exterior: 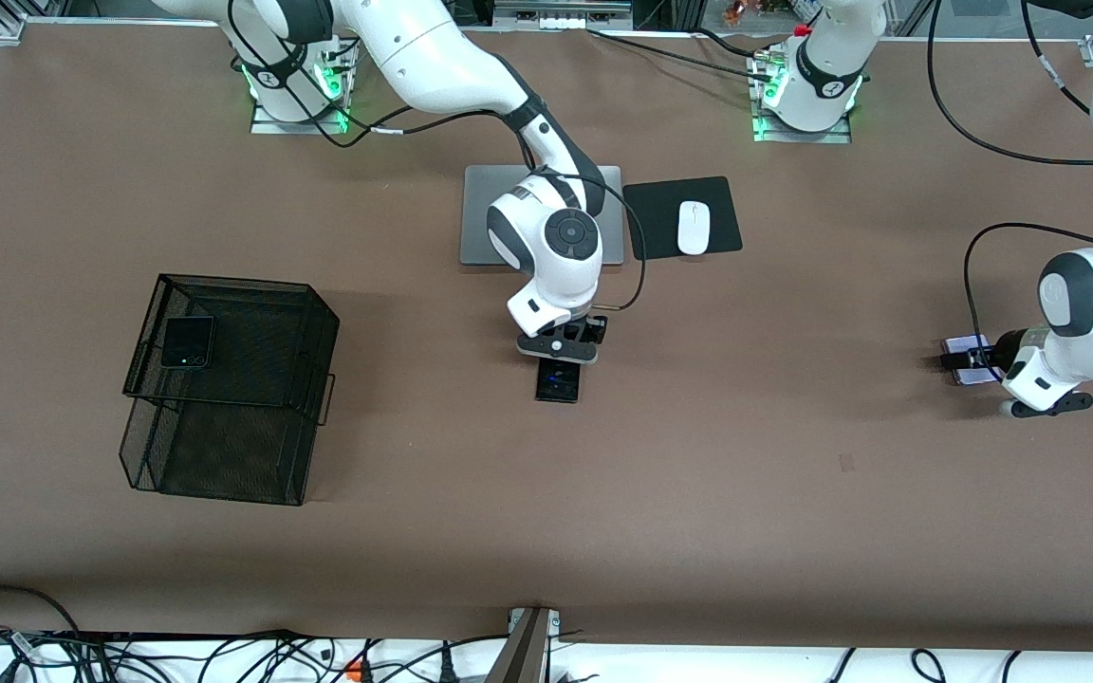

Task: Place phones with both arms
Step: 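Drop the tall phone into the basket while the left gripper lifts the white phone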

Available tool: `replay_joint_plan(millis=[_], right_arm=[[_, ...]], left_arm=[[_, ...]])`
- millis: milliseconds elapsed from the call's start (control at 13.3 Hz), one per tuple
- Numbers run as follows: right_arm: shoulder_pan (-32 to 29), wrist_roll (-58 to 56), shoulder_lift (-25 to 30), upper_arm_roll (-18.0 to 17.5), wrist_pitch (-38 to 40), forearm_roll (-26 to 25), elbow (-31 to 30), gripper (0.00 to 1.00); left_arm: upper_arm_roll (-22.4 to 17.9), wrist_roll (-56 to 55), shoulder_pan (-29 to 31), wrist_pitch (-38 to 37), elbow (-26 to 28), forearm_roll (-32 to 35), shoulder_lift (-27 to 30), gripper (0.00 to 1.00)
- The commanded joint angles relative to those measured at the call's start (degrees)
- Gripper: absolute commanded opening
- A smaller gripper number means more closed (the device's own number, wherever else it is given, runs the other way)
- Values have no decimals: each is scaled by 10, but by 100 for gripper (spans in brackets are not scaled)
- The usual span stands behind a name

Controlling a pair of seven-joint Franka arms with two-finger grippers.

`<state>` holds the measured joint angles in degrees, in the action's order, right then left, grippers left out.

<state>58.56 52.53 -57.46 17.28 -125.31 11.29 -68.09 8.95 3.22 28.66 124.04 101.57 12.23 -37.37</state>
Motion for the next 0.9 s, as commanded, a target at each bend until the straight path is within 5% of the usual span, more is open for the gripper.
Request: replay_joint_plan(millis=[0,302,528,603,754,830], right_arm=[[-5,-22,57,13,99,-8,30,0],[-28,-98,152,42,206,-4,-4,0],[-28,-182,263,90,220,-6,-137,0],[-28,-216,303,108,211,-8,-192,0],[-27,-298,381,156,165,-13,-312,0],[-27,-342,413,185,137,-21,-365,0]], left_arm=[[5,15,11,14,8,10,5,100],[5,15,19,18,7,10,-7,100],[6,16,23,20,7,10,-15,98],[6,21,23,16,7,10,-13,50],[10,53,22,-5,2,1,-11,21],[14,52,18,-19,-6,-4,-10,21]])
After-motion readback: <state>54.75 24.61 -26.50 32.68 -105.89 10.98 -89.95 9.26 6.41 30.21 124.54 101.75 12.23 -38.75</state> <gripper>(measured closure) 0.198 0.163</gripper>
